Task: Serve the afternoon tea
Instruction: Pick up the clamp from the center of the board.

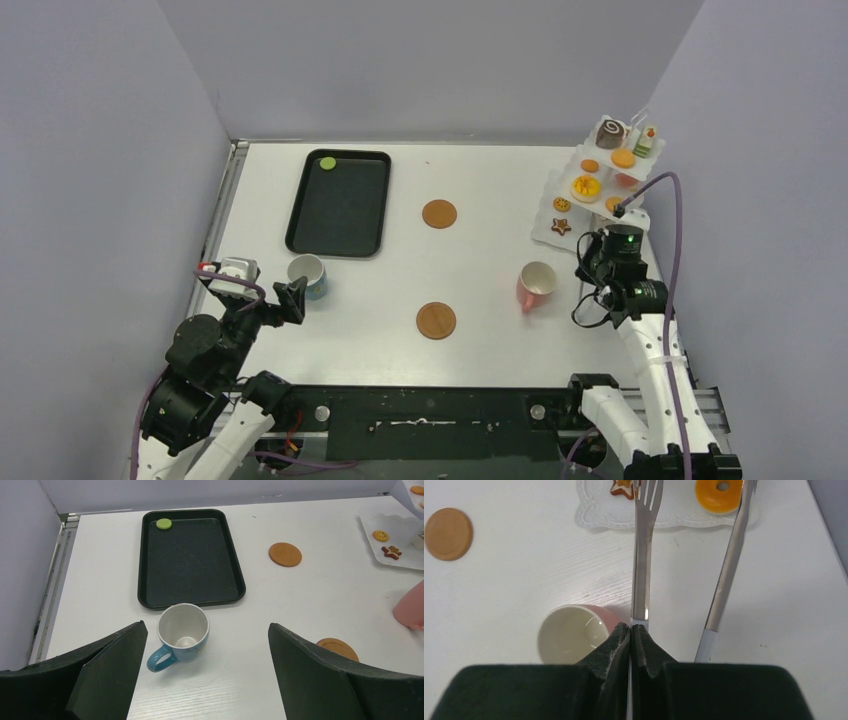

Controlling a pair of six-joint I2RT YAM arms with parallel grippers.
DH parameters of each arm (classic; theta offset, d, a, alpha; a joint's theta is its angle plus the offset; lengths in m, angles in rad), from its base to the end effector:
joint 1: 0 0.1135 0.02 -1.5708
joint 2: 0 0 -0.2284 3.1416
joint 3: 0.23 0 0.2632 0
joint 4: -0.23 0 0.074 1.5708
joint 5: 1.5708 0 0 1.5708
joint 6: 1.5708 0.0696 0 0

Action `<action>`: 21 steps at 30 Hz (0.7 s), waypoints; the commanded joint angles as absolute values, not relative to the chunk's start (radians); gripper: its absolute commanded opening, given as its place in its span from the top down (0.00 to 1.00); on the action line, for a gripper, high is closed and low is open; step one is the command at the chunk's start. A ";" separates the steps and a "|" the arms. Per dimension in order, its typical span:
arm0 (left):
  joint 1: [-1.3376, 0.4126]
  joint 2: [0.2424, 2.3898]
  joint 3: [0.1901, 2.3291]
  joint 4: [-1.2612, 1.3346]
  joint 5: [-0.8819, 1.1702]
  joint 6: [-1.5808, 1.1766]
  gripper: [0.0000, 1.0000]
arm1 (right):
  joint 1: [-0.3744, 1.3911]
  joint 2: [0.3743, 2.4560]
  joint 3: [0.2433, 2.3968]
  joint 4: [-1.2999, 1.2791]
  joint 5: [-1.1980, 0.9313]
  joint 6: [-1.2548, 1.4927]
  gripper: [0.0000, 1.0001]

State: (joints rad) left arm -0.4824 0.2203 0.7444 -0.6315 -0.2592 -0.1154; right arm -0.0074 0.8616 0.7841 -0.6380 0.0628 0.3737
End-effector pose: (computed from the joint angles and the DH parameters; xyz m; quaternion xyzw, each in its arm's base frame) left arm 0.1229 -0.0442 0.3285 0.0497 0.7412 -0.1032 0.6615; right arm 0.2396 -0.0061 0.2327 0.1850 0.8906 0.0474 0.4128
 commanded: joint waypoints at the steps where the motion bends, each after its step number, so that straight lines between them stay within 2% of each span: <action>1: -0.476 0.233 0.751 -0.567 -0.255 -0.106 0.10 | 0.042 0.811 0.864 -0.643 0.009 0.442 1.00; 6: -0.476 0.235 0.751 -0.566 -0.255 -0.106 0.09 | 0.141 0.772 0.878 -0.618 0.034 0.519 1.00; 11: -0.476 0.235 0.751 -0.567 -0.254 -0.106 0.09 | 0.260 0.827 0.920 -0.567 0.069 0.557 1.00; 21: -0.470 0.235 0.753 -0.574 -0.266 -0.104 0.09 | 0.553 1.161 1.058 -0.357 0.191 0.508 1.00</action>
